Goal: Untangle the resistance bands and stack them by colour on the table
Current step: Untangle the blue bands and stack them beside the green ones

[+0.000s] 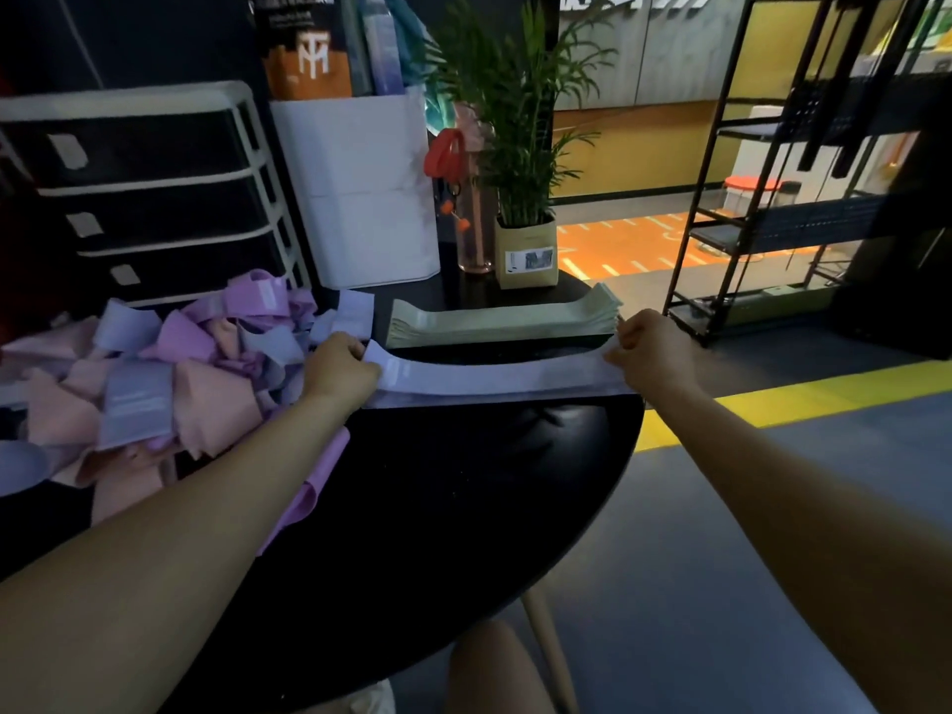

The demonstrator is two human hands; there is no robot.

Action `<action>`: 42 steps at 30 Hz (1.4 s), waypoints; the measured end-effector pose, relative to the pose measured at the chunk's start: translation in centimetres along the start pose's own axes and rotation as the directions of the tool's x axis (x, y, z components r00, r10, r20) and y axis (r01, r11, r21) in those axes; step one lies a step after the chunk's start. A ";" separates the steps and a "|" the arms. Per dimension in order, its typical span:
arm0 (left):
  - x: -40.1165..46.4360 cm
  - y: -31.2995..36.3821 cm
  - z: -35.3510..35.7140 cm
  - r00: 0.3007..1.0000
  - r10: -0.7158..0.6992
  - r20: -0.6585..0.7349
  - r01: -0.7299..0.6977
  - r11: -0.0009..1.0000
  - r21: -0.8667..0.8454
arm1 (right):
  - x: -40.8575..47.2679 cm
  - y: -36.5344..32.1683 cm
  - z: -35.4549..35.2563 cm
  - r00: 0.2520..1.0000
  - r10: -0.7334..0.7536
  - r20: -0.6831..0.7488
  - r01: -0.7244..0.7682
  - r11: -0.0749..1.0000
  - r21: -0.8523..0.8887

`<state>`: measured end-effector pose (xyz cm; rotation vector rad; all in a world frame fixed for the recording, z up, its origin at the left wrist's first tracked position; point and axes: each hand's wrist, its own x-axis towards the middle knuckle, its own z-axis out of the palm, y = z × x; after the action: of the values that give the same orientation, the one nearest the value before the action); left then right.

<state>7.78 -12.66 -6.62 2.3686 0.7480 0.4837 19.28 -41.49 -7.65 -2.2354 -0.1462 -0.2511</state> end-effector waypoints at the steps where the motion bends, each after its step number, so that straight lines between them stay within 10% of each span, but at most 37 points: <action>1: -0.1 0.0 0.3 1.000 0.009 0.002 -0.009 0.999 0.035 | 0.0 0.2 0.2 1.000 0.001 -0.006 -0.001 1.000 -0.006; 15: -0.6 -1.4 1.6 0.998 0.042 0.036 -0.041 0.999 -0.025 | -1.6 -0.3 0.9 0.973 -0.229 0.014 0.212 0.874 -0.438; 22: -1.8 -1.4 1.7 0.980 0.163 0.115 -0.170 0.984 0.053 | -3.8 -2.9 4.2 0.805 -0.335 0.490 0.508 0.816 -0.277; 42: -2.0 -1.7 -2.2 0.952 0.295 0.083 -0.302 0.949 0.091 | -5.0 -9.2 6.4 0.794 -0.383 0.472 0.519 0.832 -0.197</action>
<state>4.49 -11.77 -6.38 2.5959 0.3898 0.4959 13.51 -30.81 -5.76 -2.5210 -0.9555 -0.0489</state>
